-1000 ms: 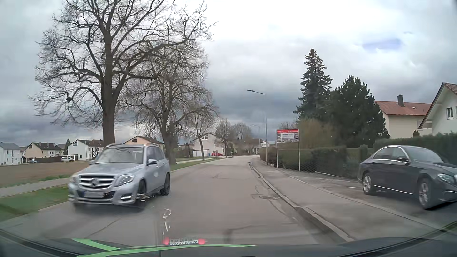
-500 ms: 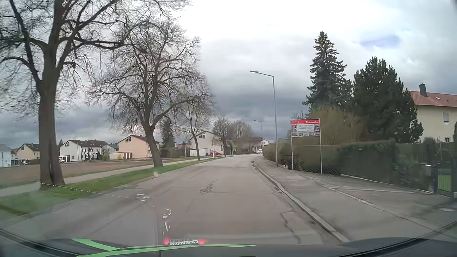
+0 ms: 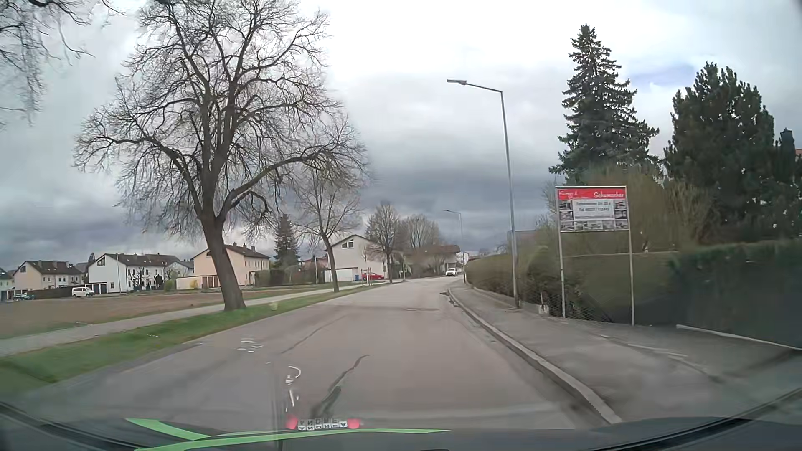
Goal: Follow the waypoints while adhering to traffic rules and regulations
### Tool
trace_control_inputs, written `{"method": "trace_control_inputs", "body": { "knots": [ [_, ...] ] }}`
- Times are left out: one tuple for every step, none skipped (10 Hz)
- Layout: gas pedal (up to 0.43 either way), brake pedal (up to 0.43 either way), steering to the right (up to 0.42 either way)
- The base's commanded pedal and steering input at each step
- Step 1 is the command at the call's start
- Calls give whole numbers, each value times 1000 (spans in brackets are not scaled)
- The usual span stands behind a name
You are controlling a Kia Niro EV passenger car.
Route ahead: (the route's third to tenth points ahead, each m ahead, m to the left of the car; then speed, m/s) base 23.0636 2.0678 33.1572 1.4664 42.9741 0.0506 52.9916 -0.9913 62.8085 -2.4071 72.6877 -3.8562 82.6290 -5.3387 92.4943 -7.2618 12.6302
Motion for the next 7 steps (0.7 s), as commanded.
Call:
{"method": "trace_control_inputs", "body": {
  "knots": [
    [118, 0, 9],
    [118, 0, 9],
    [118, 0, 9],
    [118, 0, 9],
    [118, 0, 8],
    [118, 0, 7],
    [118, 0, 8]
  ]
}}
